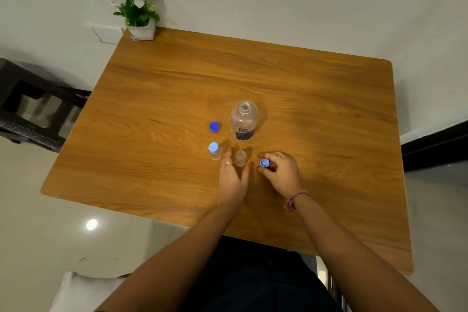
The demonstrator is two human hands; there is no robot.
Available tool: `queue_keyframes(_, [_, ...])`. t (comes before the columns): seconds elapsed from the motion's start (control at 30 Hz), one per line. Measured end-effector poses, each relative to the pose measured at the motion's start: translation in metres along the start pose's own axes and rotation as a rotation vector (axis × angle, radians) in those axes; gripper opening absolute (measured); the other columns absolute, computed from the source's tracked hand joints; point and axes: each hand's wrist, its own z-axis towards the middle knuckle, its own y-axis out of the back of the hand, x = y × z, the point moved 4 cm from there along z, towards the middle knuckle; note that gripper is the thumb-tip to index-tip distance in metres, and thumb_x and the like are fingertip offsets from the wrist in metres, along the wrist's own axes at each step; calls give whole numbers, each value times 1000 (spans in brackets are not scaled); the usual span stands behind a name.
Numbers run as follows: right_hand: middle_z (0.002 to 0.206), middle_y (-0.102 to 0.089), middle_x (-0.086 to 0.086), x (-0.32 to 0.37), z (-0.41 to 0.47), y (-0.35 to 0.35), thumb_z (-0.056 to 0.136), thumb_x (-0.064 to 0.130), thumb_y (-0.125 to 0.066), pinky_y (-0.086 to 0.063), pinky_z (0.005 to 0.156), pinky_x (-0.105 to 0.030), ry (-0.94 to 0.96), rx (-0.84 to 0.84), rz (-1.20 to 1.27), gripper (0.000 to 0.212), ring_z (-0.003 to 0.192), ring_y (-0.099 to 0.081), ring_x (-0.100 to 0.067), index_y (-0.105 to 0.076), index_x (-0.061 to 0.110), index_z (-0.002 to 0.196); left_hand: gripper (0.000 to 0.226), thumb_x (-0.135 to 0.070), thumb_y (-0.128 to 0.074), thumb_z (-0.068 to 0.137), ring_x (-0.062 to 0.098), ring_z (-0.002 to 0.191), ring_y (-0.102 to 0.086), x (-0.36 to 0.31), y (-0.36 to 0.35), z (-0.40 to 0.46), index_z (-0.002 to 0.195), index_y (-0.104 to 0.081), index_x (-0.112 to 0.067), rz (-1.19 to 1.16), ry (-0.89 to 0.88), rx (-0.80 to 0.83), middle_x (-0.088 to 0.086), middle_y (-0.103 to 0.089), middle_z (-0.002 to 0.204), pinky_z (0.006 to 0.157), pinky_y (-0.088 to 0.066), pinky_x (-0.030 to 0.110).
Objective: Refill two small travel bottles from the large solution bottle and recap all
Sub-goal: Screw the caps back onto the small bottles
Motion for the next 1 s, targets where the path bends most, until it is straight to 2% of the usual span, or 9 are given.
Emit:
queue_keyframes(0.23, [109,-58,3,2,1,20,77,16,-74,-52,87,-28,-49,16,175,42,97,-63,-12,-62,21,117,38,-11,-63,89,15,111,-56,-3,-2,12,126,-53,-10,1,-22,-15,4,-61,121,90,-36,15])
queue_keyframes(0.3, [105,-65,0,5,2,29,75,12,-76,-54,82,-25,-84,-6,285,43,93,-65,-10,-60,19,114,36,-12,-65,88,16,110,-58,-6,-2,13,123,-56,-11,14,-63,-4,3,-63,118,89,-39,16])
queue_keyframes(0.4, [97,-67,2,16,9,51,71,11,-79,-55,77,-25,-80,-120,370,40,87,-66,-9,-57,22,101,39,-17,-70,85,16,111,-60,-19,0,15,121,-56,-15,7,-128,34,-2,-65,114,95,-48,29])
queue_keyframes(0.5, [93,-65,2,41,16,77,70,7,-80,-52,69,-16,-51,-232,459,41,81,-65,-7,-50,28,89,40,-18,-76,80,10,106,-63,-49,12,13,113,-55,-25,-109,-201,64,-17,-63,102,92,-51,28])
queue_keyframes(0.57, [89,-66,2,62,20,94,70,6,-79,-51,67,-13,-10,-274,510,39,78,-65,-3,-50,24,88,38,-19,-78,77,7,102,-65,-72,24,13,103,-54,-34,-174,-236,67,-17,-65,100,90,-52,27])
queue_keyframes(0.67, [89,-70,2,100,25,120,69,9,-81,-53,70,-16,79,-328,537,36,79,-67,-4,-56,18,91,36,-17,-80,75,2,95,-66,-110,47,19,101,-57,-28,-242,-306,81,-9,-69,98,84,-53,23])
queue_keyframes(0.77, [94,-71,-2,143,32,142,70,9,-80,-55,78,-27,193,-309,543,34,86,-69,-11,-62,16,98,35,-15,-82,73,-10,83,-63,-150,75,32,94,-57,-30,-298,-360,79,-16,-66,93,77,-50,13])
queue_keyframes(0.9, [106,-66,-1,208,37,170,77,8,-74,-54,80,-22,348,-200,458,41,92,-67,-8,-64,11,116,34,-17,-81,74,2,92,-66,-193,112,55,102,-63,-17,-340,-439,51,-6,-70,99,83,-51,17])
queue_keyframes(1.0, [103,-63,0,253,40,189,77,8,-74,-52,82,-19,416,-169,386,48,90,-67,-8,-60,13,122,34,-13,-80,75,5,90,-68,-220,140,71,105,-64,-15,-388,-499,31,-2,-71,101,81,-53,18])
